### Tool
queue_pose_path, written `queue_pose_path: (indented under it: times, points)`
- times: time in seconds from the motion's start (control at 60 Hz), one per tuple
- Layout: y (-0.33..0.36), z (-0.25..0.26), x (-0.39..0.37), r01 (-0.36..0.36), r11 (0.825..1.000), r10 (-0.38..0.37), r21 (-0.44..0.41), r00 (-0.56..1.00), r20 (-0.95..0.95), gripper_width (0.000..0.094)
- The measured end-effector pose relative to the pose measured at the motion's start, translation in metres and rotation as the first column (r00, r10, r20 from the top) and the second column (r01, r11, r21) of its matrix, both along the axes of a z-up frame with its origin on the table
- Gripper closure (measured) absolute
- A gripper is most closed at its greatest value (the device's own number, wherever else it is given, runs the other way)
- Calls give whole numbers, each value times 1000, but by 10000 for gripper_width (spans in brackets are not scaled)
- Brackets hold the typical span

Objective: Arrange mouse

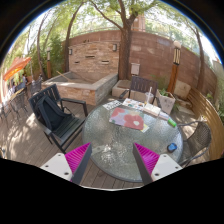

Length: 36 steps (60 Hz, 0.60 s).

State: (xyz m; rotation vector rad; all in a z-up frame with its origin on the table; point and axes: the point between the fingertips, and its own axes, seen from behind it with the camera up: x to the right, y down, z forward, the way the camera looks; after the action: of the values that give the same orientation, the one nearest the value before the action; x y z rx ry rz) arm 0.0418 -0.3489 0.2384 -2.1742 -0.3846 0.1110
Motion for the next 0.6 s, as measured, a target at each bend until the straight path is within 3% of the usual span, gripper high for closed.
queue_pose_path:
  times: [0.133,0.217,0.45,0.6]
  points:
    - [-6,-18,18,37,998,-38,-47,999,-16,91]
    - [0,-56,75,59,995,-60,-76,998,-11,92]
    - [19,-145,203,186,966,-184,-180,983,29,92]
    - [65,-180,277,252,956,-250,-151,968,30,87]
